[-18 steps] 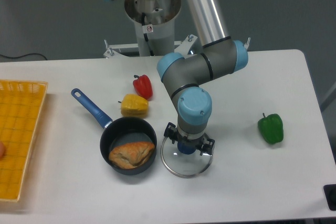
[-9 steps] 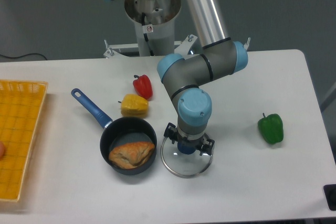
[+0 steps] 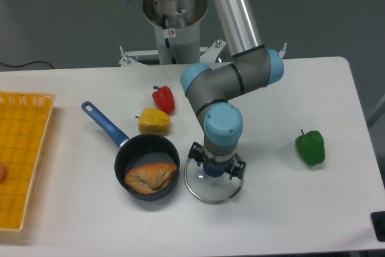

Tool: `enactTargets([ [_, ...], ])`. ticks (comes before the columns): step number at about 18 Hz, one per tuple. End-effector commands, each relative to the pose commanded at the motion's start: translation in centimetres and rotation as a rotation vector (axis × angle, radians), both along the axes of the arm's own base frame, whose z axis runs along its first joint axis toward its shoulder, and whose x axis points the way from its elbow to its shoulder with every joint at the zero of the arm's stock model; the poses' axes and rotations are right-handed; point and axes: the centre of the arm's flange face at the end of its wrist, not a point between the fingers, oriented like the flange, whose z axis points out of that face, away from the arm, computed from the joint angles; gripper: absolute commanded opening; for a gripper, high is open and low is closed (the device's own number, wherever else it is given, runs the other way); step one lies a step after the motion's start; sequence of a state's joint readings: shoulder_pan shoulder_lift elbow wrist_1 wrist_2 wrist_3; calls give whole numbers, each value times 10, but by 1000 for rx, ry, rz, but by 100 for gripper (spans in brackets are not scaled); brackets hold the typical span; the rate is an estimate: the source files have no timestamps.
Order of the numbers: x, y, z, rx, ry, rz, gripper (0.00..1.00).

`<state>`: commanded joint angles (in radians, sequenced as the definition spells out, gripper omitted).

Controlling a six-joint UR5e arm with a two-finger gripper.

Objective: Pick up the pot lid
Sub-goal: 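Close the gripper on the blue knob of the glass lid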

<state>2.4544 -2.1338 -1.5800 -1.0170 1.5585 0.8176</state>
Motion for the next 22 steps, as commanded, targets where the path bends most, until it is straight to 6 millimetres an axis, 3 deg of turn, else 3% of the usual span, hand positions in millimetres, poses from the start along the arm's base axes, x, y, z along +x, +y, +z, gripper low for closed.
enactTargets([
  [5,0,0,1,-1,1,-2,87],
  [15,-2,1,10,5,14,0,63],
  [20,-4,1,15,8,17,-3,63],
  [22,-4,1,15,6,17,0,59],
])
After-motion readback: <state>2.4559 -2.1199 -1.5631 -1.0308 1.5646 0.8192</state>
